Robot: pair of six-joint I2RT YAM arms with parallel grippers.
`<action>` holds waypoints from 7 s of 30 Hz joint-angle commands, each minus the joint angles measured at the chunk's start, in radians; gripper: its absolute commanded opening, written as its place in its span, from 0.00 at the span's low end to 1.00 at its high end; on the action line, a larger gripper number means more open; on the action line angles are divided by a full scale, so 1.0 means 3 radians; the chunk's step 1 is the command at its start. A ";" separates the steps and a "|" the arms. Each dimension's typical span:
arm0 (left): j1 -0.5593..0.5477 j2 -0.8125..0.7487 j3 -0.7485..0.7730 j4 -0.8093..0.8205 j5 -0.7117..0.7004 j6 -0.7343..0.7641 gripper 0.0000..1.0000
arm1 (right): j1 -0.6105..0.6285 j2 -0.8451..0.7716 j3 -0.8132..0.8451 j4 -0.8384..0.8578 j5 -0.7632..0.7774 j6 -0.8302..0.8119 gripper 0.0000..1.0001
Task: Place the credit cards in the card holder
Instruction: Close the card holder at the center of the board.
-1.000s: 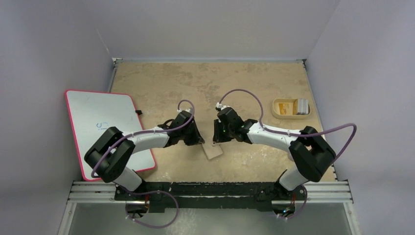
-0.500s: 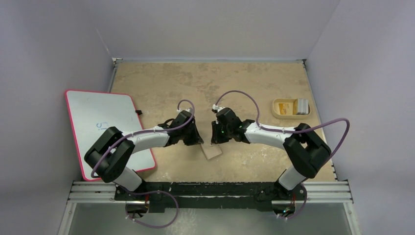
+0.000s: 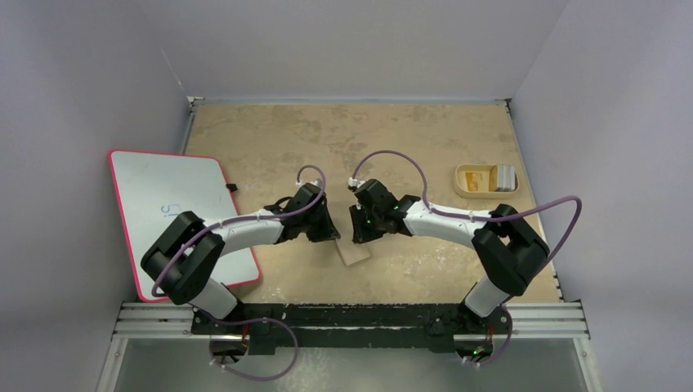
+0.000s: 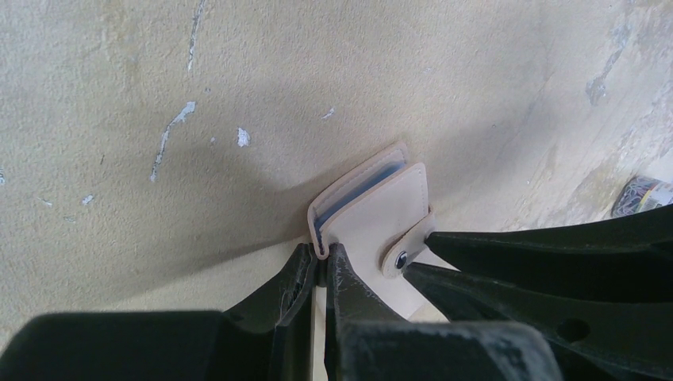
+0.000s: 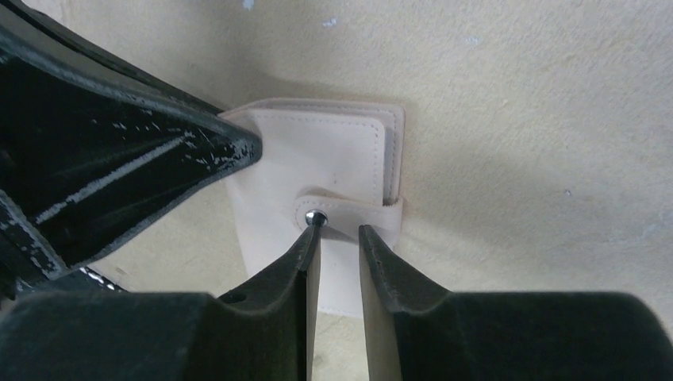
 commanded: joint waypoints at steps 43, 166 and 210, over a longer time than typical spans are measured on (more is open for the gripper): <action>0.0012 -0.0073 0.0052 0.0086 -0.0056 -0.0030 0.00 | 0.0047 -0.0155 0.0152 0.0043 -0.0001 0.0270 0.24; 0.0009 -0.0044 0.0166 0.0002 -0.0196 -0.0082 0.00 | 0.0001 0.0114 0.0042 0.0054 0.0005 0.0072 0.19; 0.0036 -0.0738 0.0388 -0.0474 -0.0645 -0.0095 0.42 | 0.0270 0.0055 0.0071 -0.0174 0.0418 0.0432 0.17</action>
